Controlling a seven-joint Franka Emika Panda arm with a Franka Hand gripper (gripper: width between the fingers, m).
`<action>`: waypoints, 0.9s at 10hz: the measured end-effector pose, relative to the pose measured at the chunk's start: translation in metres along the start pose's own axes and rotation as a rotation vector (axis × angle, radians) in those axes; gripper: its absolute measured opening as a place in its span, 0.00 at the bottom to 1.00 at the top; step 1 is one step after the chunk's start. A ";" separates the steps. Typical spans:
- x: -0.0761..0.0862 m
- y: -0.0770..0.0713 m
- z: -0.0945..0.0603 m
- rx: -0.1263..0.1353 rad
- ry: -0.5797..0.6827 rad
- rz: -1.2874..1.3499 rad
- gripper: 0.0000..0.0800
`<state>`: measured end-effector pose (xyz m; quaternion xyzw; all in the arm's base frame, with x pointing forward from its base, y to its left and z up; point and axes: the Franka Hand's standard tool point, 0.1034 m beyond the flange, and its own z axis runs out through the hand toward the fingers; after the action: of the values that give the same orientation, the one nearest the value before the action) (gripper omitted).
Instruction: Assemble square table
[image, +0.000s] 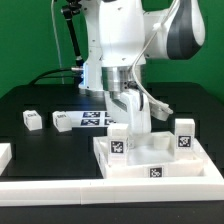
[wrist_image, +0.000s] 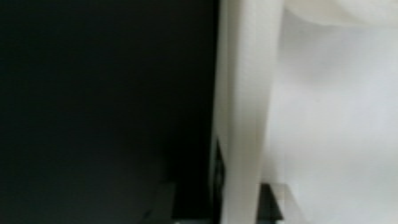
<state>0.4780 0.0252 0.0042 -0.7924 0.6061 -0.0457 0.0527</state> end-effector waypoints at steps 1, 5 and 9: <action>0.014 0.005 -0.001 0.006 0.024 -0.078 0.08; 0.033 0.010 -0.001 0.003 0.055 -0.295 0.08; 0.070 0.004 -0.006 -0.015 0.097 -0.846 0.08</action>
Offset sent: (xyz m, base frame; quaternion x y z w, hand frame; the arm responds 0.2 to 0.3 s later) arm 0.0000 0.0000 0.0000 0.0000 0.0000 -0.1938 0.9810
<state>0.4912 -0.0436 0.0098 -0.9685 0.2297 -0.0959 -0.0048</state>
